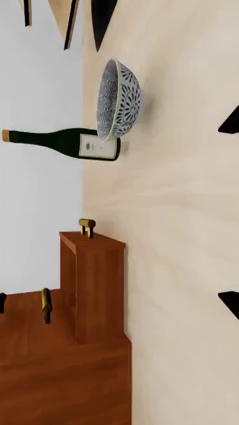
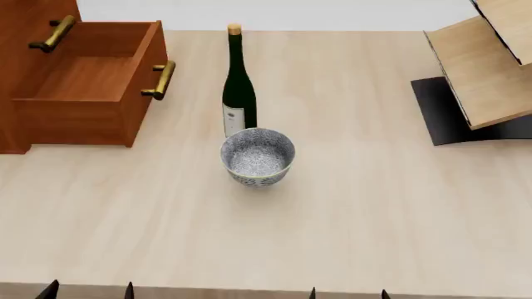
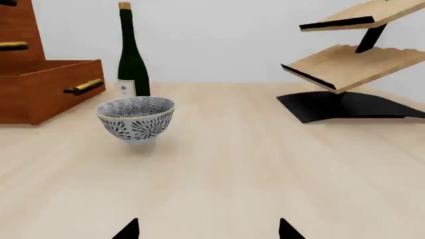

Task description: Put the wine bottle in the bottom drawer of the cabinet.

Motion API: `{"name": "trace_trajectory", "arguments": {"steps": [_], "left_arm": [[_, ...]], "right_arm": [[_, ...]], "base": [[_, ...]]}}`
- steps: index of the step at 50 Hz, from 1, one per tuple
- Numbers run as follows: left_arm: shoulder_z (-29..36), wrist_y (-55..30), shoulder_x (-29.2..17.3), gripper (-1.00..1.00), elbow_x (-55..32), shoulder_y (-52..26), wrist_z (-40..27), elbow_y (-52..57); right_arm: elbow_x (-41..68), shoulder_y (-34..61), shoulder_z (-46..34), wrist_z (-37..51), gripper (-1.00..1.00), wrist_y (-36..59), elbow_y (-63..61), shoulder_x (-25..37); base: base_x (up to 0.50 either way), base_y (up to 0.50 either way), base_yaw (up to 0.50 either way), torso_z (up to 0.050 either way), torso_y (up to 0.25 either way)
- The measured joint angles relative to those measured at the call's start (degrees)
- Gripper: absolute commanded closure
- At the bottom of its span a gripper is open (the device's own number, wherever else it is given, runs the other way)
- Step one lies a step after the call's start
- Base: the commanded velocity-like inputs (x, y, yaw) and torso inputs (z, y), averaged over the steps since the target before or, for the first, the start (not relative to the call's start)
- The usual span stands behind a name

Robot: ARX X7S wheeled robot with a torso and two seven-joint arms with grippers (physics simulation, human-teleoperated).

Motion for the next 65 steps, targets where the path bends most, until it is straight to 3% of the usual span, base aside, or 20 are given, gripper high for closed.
{"name": "trace_trajectory", "arguments": {"steps": [23,34,65], "left_arm": [[3.4,1.1,-2.4,-1.00,-1.3,-0.1,-4.5,0.5],[4.9,-2.6,-3.8,-1.00,-1.7,0.1,-6.1,5.4],[8.8,-30.0,-7.7,-1.00,-3.7,-7.5,-6.8,27.2]], "right_arm": [[1.5,1.3,-2.8,4.7,-1.00,2.3,-1.1,2.2],[1.1,2.0,-4.6,6.9,-1.00,6.0,-4.4,3.5],[3.8,10.1,-7.1,9.4,-1.00,31.3,-23.2,6.6]], "base": [[0.00,0.00,0.00,0.008,0.000],[0.00,0.00,0.00,0.019,0.000],[0.00,0.00,0.00,0.020,0.000]]}}
